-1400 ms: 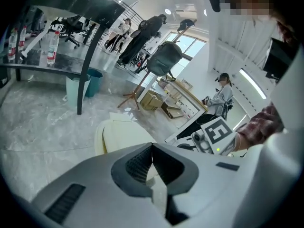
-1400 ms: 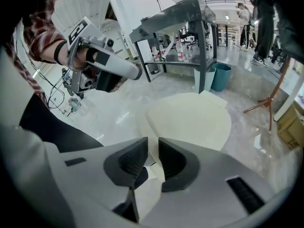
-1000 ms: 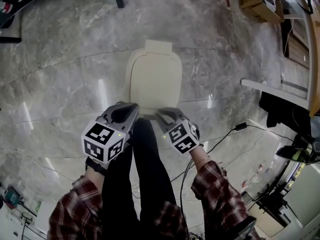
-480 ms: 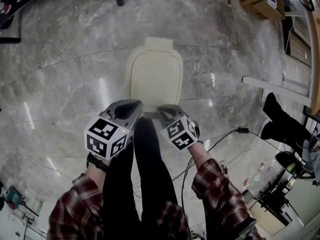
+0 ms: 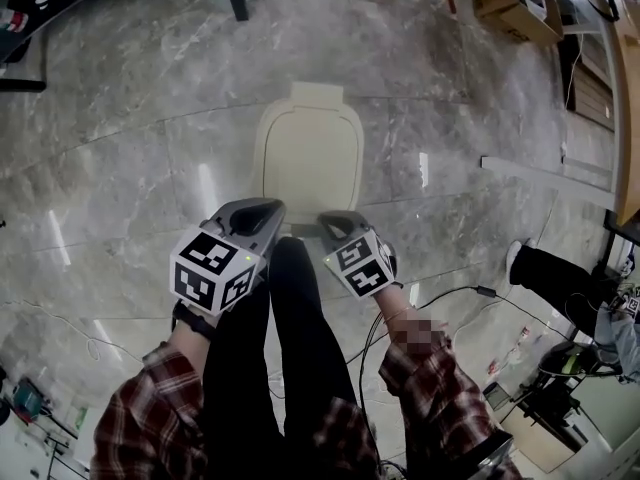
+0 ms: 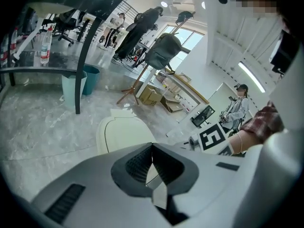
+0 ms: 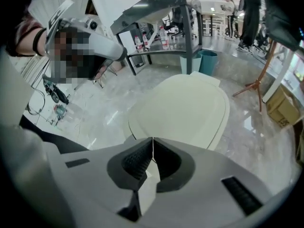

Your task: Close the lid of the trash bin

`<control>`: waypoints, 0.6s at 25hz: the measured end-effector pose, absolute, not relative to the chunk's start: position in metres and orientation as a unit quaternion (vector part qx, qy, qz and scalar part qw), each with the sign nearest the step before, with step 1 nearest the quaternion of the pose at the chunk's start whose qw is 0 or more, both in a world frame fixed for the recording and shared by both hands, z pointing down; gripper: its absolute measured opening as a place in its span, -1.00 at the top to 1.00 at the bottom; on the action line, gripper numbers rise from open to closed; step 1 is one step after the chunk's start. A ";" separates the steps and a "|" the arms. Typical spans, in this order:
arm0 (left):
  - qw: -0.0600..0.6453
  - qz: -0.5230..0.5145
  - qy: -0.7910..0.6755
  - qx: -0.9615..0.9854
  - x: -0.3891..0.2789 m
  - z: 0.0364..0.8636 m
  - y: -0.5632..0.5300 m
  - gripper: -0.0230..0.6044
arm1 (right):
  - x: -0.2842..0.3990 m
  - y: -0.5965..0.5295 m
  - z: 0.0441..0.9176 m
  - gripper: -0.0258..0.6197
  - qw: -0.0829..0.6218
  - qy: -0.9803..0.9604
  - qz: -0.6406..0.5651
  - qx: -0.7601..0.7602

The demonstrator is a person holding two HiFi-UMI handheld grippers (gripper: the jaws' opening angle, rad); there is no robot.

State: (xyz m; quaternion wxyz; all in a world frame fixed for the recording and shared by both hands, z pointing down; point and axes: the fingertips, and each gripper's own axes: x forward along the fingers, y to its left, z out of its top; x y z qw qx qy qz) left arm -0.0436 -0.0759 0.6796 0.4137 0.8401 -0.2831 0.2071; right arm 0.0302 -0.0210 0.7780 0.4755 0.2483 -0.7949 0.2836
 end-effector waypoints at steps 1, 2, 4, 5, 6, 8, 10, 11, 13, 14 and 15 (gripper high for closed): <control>0.408 0.206 -0.285 0.843 -0.045 0.671 -0.081 0.89 | 0.030 -0.025 0.768 0.86 0.465 -0.795 0.291 0.260; 0.402 0.202 -0.289 0.845 -0.047 0.661 -0.086 0.89 | 0.029 -0.028 0.755 0.86 0.455 -0.796 0.296 0.270; 0.392 0.191 -0.298 0.849 -0.049 0.634 -0.097 0.89 | 0.026 -0.035 0.724 0.86 0.435 -0.799 0.302 0.286; 0.387 0.186 -0.300 0.852 -0.050 0.618 -0.101 0.89 | 0.025 -0.039 0.706 0.86 0.425 -0.800 0.306 0.293; 0.382 0.182 -0.300 0.855 -0.050 0.601 -0.103 0.89 | 0.023 -0.042 0.686 0.86 0.414 -0.800 0.312 0.300; 0.373 0.175 -0.300 0.860 -0.052 0.562 -0.103 0.89 | 0.019 -0.050 0.640 0.86 0.385 -0.804 0.326 0.314; 0.363 0.165 -0.302 0.866 -0.054 0.517 -0.105 0.89 | 0.014 -0.067 0.587 0.86 0.349 -0.812 0.330 0.331; 0.356 0.158 -0.303 0.870 -0.056 0.494 -0.107 0.89 | 0.011 -0.076 0.559 0.86 0.330 -0.816 0.329 0.341; 0.339 0.143 -0.305 0.879 -0.057 0.448 -0.110 0.89 | 0.006 -0.092 0.501 0.86 0.292 -0.826 0.319 0.361; 0.327 0.134 -0.306 0.884 -0.056 0.425 -0.112 0.89 | 0.004 -0.101 0.472 0.86 0.272 -0.832 0.310 0.370; 0.311 0.123 -0.307 0.891 -0.056 0.400 -0.117 0.89 | 0.002 -0.110 0.442 0.86 0.251 -0.840 0.298 0.379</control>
